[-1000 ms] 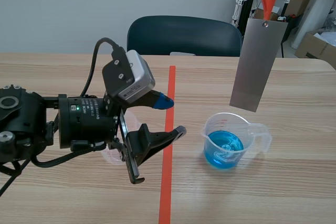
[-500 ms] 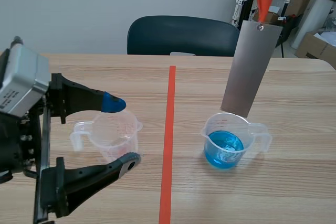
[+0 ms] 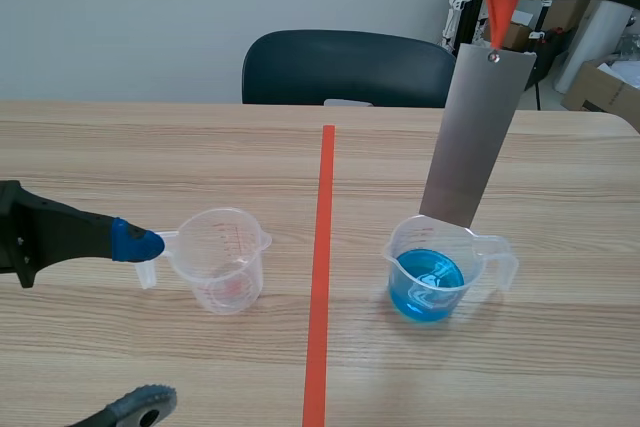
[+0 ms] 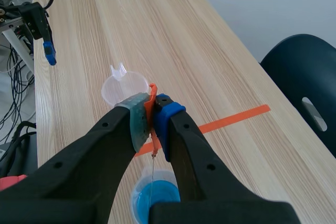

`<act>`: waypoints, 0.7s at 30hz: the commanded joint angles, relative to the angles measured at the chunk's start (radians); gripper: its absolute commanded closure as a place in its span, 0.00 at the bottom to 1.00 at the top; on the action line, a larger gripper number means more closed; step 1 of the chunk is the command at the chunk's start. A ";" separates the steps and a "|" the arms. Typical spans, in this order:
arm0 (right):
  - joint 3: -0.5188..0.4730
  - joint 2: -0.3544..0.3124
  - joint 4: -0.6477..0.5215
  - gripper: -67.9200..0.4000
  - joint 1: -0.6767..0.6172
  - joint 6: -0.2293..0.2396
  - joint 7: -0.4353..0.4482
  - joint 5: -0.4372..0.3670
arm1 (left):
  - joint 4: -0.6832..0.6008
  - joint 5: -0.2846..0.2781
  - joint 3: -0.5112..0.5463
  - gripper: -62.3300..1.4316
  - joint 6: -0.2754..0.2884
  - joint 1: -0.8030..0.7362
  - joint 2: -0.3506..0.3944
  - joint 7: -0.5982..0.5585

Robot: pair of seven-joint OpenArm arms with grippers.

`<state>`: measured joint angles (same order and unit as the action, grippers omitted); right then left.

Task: Do the redox reaction experiment. lower the plate into the blue solution

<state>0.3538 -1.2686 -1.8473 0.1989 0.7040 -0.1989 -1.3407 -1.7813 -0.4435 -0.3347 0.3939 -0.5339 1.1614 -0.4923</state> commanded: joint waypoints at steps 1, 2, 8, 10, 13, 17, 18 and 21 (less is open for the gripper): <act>-0.006 0.000 0.000 0.99 0.011 0.000 0.019 -0.007 | -0.012 -0.028 0.027 0.00 -0.002 -0.037 0.001 -0.035; -0.006 0.001 0.002 0.99 0.011 0.000 0.019 -0.006 | -0.012 -0.029 0.051 0.00 -0.002 -0.065 0.001 -0.047; -0.006 0.045 0.044 0.99 0.011 0.001 0.017 0.024 | -0.012 -0.035 0.200 0.00 -0.002 -0.222 0.000 -0.138; -0.006 0.062 0.061 0.99 0.011 0.001 0.011 0.032 | -0.011 -0.036 0.243 0.00 -0.006 -0.270 0.000 -0.164; -0.006 0.082 0.079 0.99 0.011 0.001 0.003 0.032 | -0.011 -0.035 0.298 0.00 -0.006 -0.325 0.000 -0.198; -0.006 0.091 0.087 0.99 0.011 0.005 -0.001 0.037 | -0.012 -0.035 0.349 0.00 -0.006 -0.365 0.000 -0.227; -0.006 0.094 0.087 0.99 0.011 0.005 -0.001 0.040 | -0.012 -0.035 0.358 0.00 -0.006 -0.370 0.000 -0.225; -0.006 0.103 0.088 0.99 0.008 0.005 -0.012 0.048 | -0.012 -0.036 0.381 0.00 -0.006 -0.391 0.000 -0.223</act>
<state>0.3538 -1.1687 -1.7557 0.1989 0.7044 -0.2195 -1.2881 -1.7809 -0.4725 0.0456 0.3866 -0.9199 1.1667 -0.7044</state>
